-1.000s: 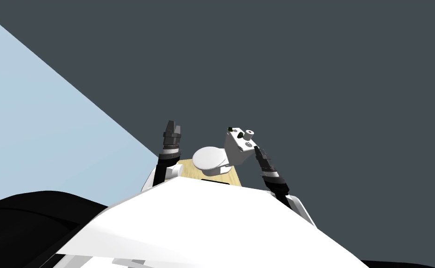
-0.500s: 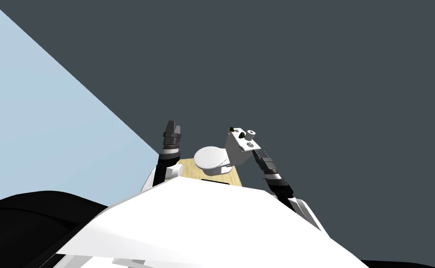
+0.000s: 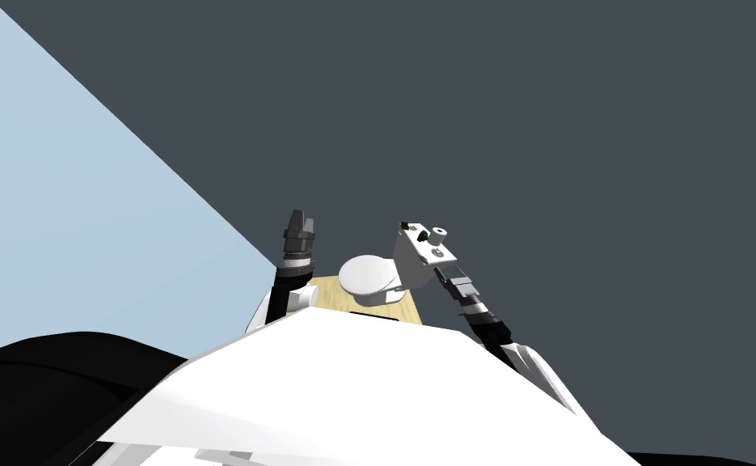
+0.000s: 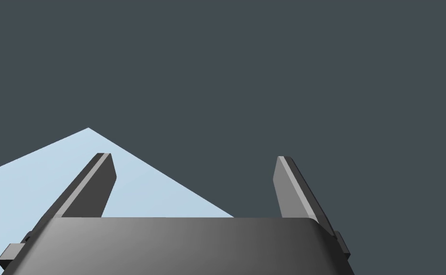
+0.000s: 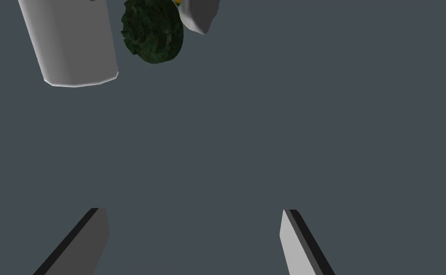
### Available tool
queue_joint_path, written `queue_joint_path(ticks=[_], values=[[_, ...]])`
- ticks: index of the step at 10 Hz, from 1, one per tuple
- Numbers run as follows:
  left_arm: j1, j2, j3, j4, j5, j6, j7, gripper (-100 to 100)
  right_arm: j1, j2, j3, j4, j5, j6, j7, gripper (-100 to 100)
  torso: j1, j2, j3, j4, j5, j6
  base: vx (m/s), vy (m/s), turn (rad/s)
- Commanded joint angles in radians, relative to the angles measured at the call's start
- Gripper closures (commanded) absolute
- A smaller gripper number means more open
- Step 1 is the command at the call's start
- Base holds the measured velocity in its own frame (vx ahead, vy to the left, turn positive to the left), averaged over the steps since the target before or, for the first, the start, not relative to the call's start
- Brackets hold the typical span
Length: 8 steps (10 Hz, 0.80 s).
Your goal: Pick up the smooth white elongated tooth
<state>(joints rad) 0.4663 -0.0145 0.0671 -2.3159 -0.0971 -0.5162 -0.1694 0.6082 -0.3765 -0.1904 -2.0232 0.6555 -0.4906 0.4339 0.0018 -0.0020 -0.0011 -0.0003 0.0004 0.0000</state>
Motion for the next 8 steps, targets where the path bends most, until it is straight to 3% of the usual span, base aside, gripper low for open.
queue_joint_path(ticks=[1, 8], values=[[0.0, 0.0, 0.0, 0.0, 0.0, 0.0, 0.0, 0, -0.006, -0.038, 0.006, 0.023, 0.038, 0.0, 0.038, -100, 0.0, 0.0, 0.0, 0.0, 0.0, 0.0, 0.037, 0.042, -0.003], [0.0, 0.0, 0.0, 0.0, 0.0, 0.0, 0.0, 0, -0.059, -0.215, 0.066, 0.126, 0.184, 0.013, 0.189, -100, 0.001, -0.002, -0.001, -0.001, 0.0, 0.0, 0.055, 0.046, -0.018]])
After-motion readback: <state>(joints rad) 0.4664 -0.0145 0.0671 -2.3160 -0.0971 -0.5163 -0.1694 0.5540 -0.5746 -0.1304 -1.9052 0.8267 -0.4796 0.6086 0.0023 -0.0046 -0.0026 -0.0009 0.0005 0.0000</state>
